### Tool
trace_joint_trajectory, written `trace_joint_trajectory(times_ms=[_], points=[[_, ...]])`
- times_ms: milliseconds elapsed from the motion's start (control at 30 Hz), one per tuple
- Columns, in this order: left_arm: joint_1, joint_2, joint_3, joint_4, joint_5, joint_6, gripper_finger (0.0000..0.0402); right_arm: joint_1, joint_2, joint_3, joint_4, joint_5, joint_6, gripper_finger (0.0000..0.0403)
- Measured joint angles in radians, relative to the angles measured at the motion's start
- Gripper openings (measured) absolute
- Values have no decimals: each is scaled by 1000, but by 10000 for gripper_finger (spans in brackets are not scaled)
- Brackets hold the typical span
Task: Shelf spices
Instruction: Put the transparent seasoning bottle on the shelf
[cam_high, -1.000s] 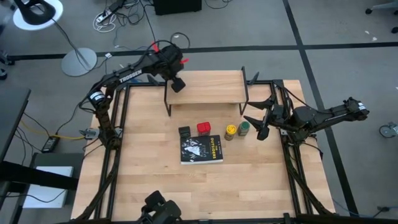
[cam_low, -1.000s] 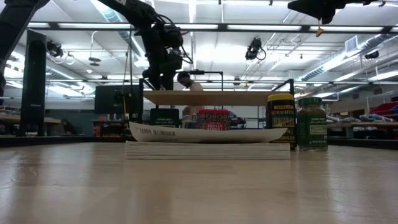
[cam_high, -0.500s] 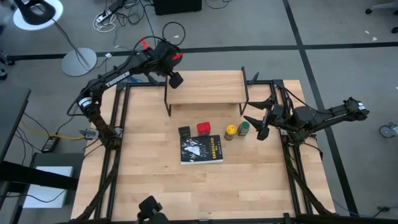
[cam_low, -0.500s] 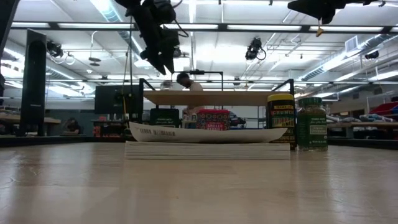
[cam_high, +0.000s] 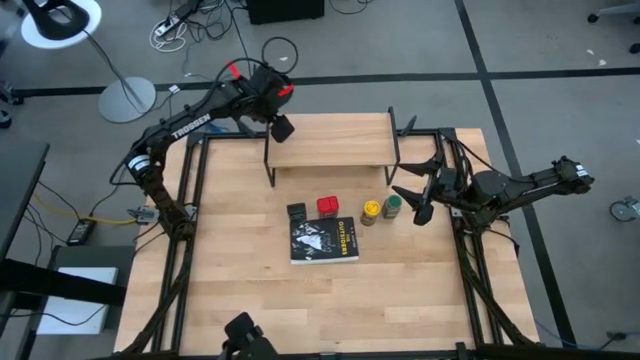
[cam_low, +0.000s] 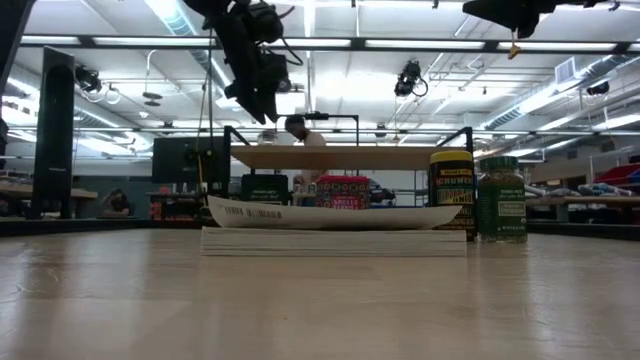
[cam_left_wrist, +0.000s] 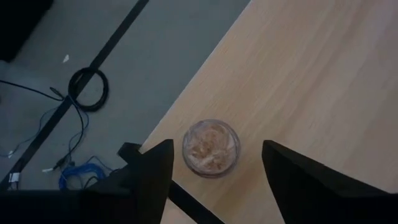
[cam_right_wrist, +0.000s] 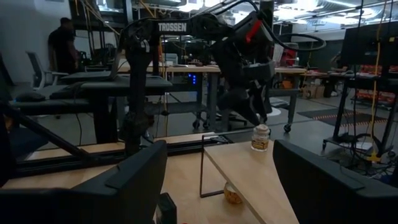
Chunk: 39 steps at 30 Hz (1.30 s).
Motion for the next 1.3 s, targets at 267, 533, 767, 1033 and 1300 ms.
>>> trace_joint_trajectory(times_ms=[267,533,767,1033,1300], points=[[0,23,0,11,-19,-5,264,0,0,0,0,0,0,293],[0,62,0,0,-21,19,262,0,0,0,3,0,0,293],[0,74,0,3,-27,54,232,0,0,0,3,0,0,293],[0,75,0,4,-26,114,182,0,0,0,3,0,-2,293],[0,75,0,0,-26,193,172,0,0,0,3,0,-3,293]])
